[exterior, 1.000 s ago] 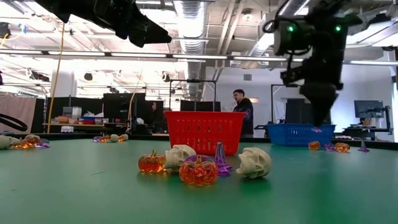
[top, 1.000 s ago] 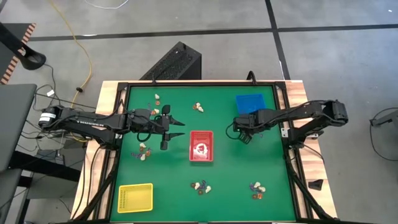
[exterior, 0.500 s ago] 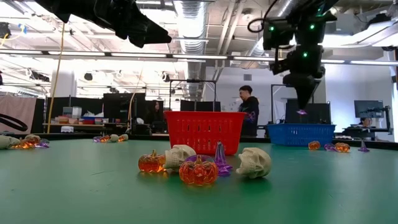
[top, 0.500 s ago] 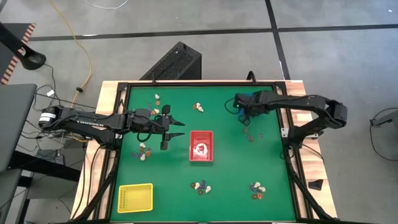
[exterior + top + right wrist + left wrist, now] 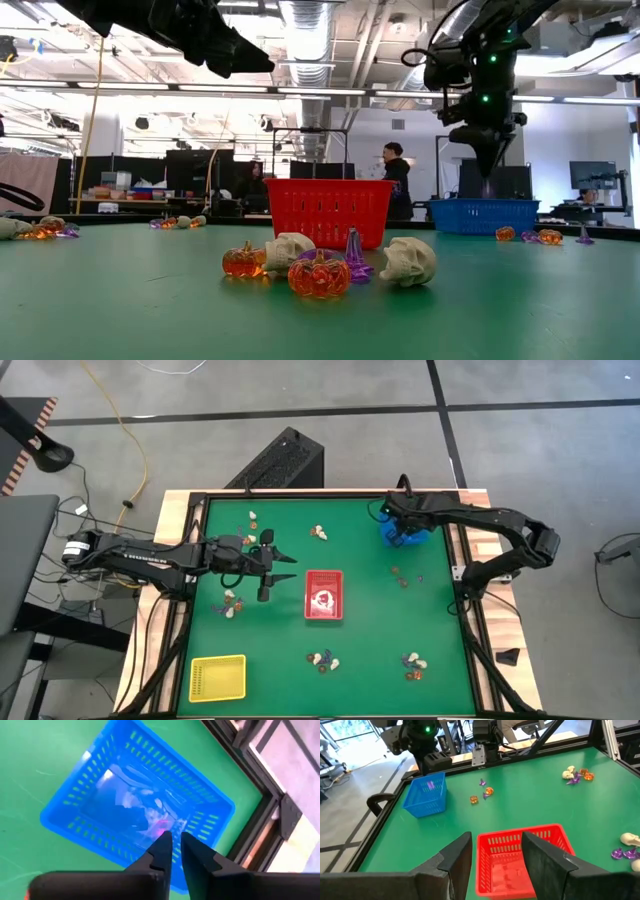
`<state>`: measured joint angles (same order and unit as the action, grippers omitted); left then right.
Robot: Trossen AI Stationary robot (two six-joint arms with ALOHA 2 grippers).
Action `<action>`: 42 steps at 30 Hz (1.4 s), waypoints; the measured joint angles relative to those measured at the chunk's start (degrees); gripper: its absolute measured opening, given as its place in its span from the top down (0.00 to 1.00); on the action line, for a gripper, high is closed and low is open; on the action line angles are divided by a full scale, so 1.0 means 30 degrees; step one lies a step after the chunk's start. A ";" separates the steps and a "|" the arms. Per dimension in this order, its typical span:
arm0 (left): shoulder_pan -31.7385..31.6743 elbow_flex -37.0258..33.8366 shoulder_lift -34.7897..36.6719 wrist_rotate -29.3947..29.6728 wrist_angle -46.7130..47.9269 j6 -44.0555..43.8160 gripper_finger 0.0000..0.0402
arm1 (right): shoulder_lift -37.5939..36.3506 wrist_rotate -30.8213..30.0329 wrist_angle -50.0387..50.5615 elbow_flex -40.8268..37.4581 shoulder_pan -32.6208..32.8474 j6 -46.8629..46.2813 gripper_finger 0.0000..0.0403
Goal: Sort Halloween decoration
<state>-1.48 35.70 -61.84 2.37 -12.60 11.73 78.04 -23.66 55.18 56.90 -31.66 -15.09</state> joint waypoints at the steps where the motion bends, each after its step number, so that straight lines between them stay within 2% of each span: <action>1: -0.0002 0.0000 0.0000 0.0000 0.0071 -0.0107 0.60 | 0.0000 0.0000 -0.0217 0.0000 0.0000 0.0024 0.79; 7: 0.0001 0.0000 0.0082 0.0024 0.0322 -0.0004 0.60 | -0.0024 -0.0063 -0.0670 0.0000 0.0065 0.0632 0.70; 11: 0.0001 0.0081 0.0699 0.1619 0.0488 0.1125 0.60 | -0.0160 0.0127 -0.0480 0.0000 0.1243 -0.0155 0.67; 17: 0.0183 0.0583 0.2524 0.3776 0.3721 -0.0401 0.60 | -0.1070 -0.0825 -0.1726 0.0000 0.5888 -0.0780 0.67; 21: 0.0234 0.0619 0.3490 0.4330 0.7276 -0.4373 0.60 | -0.1545 -0.1933 -0.3514 0.0015 0.9426 -0.0576 0.69; 26: 0.0580 0.0604 0.2688 0.4258 1.4064 -1.1218 0.60 | -0.1551 -0.2295 -0.7612 0.0015 1.2328 0.5332 0.69; 29: 0.0928 0.0590 0.1480 0.4098 1.5740 -1.3460 0.60 | -0.1559 -0.2288 -0.9677 0.0015 1.3106 0.6431 0.69; 36: 0.1063 0.0584 -0.0542 0.1945 1.6039 -1.4118 0.60 | -0.1566 -0.2106 -0.8773 0.0007 1.4334 0.4581 0.69; 42: 0.3203 0.0466 -0.1632 0.0788 1.6871 -1.4723 0.60 | -0.1566 -0.2113 -0.8878 0.0007 1.4694 0.4027 0.69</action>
<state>8.13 37.10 -66.74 4.74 38.01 -32.44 73.34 -30.00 28.55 56.93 12.42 -3.01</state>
